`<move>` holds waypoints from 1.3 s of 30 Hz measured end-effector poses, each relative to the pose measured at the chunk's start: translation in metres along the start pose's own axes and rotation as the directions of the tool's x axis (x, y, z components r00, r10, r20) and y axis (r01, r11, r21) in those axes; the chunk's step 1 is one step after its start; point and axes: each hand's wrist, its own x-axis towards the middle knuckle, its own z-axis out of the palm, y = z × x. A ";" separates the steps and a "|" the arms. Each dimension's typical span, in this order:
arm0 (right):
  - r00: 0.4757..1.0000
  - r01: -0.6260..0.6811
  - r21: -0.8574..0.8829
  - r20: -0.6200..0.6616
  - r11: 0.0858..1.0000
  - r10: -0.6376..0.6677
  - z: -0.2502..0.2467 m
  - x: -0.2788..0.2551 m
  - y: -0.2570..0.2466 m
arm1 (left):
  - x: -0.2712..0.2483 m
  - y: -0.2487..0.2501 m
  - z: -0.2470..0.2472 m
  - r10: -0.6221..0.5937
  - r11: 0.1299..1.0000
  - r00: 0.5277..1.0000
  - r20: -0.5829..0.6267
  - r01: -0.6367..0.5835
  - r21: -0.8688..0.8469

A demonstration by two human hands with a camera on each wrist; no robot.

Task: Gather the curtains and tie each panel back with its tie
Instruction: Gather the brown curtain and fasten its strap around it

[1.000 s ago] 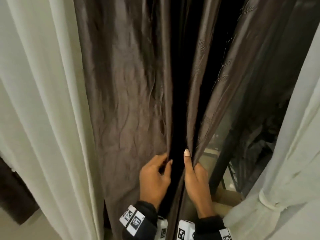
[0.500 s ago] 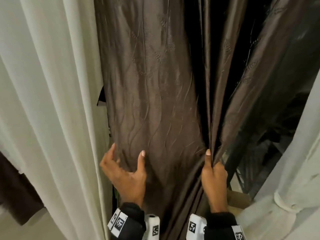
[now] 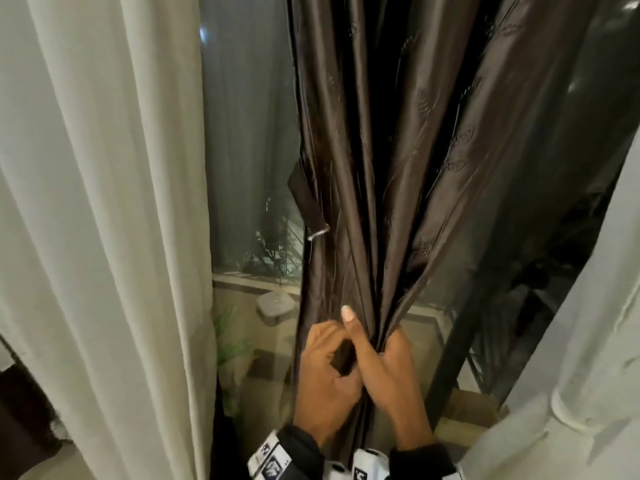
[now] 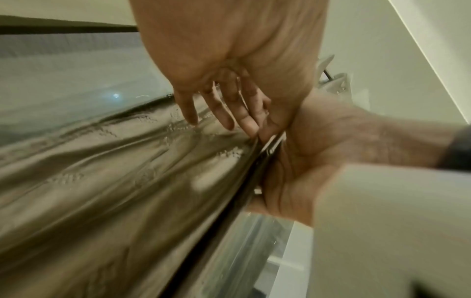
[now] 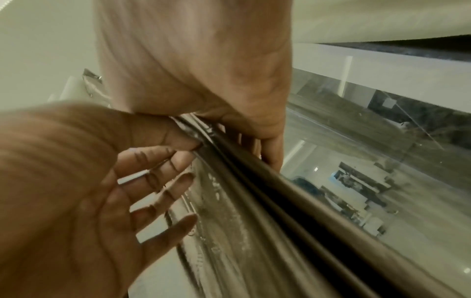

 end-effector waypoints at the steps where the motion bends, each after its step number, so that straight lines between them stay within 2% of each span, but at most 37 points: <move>1: 1.000 -0.008 -0.025 -0.016 1.000 0.008 -0.002 0.003 0.000 | 0.004 0.000 -0.004 0.001 1.000 0.998 0.067 0.001 -0.030; 3: 1.000 -0.007 -0.096 -0.005 0.995 0.006 -0.007 0.009 0.002 | 0.012 -0.001 -0.014 -0.008 0.995 0.987 0.158 0.023 -0.097; 6: 0.999 0.021 -0.264 0.053 0.964 -0.007 -0.010 0.010 0.002 | 0.035 0.008 -0.025 -0.052 0.979 0.993 0.102 0.071 -0.190; 8: 0.994 0.089 -0.371 0.094 0.924 -0.058 -0.009 0.011 0.000 | 0.059 0.023 -0.031 -0.069 0.980 0.993 0.100 0.086 -0.179; 11: 0.970 0.230 -0.431 0.174 0.873 -0.169 -0.003 0.014 -0.012 | 0.099 0.056 -0.031 -0.018 1.000 0.988 0.156 0.021 -0.020; 14: 0.956 0.280 -0.452 0.214 0.847 -0.201 0.005 0.017 -0.026 | 0.133 0.084 -0.022 -0.046 0.987 0.989 0.142 0.023 0.162; 18: 0.873 0.458 -0.322 0.338 0.829 -0.351 0.004 0.019 -0.029 | 0.168 0.099 -0.022 -0.075 0.928 0.992 0.103 0.032 0.372; 19: 0.861 0.455 -0.254 0.371 0.854 -0.348 0.002 0.021 -0.027 | 0.172 0.100 -0.020 -0.067 0.912 0.992 0.104 0.018 0.410; 21: 0.852 0.322 -0.094 0.462 0.942 -0.245 -0.005 0.026 -0.025 | 0.171 0.107 -0.017 -0.024 0.853 0.994 0.109 -0.037 0.520; 23: 0.848 0.213 0.046 0.487 0.976 -0.208 -0.021 0.033 -0.027 | 0.163 0.114 -0.015 0.029 0.793 0.992 0.121 -0.097 0.602; 27: 0.907 0.255 0.267 0.268 0.929 -0.326 -0.066 0.059 -0.059 | 0.151 0.121 -0.016 0.048 0.727 0.990 0.132 -0.125 0.675; 29: 0.926 0.266 0.292 0.188 0.919 -0.328 -0.072 0.087 -0.081 | 0.147 0.123 -0.016 0.049 0.698 0.987 0.151 -0.142 0.702; 30: 0.928 0.275 0.246 0.183 0.929 -0.323 -0.067 0.101 -0.096 | 0.144 0.124 -0.015 0.050 0.692 0.985 0.166 -0.154 0.705; 32: 0.914 0.278 0.205 0.245 0.938 -0.325 -0.054 0.128 -0.120 | 0.139 0.127 -0.016 0.041 0.696 0.983 0.181 -0.158 0.700; 35: 0.894 0.153 0.296 0.365 0.943 -0.260 -0.043 0.152 -0.142 | 0.131 0.138 -0.019 0.021 0.718 0.983 0.181 -0.141 0.682; 36: 0.878 0.103 0.314 0.417 0.944 -0.235 -0.042 0.155 -0.145 | 0.128 0.141 -0.021 0.017 0.722 0.983 0.184 -0.139 0.678; 39: 0.787 -0.007 0.417 0.564 0.909 -0.252 -0.045 0.158 -0.147 | 0.121 0.145 -0.029 0.018 0.746 0.978 0.208 -0.151 0.648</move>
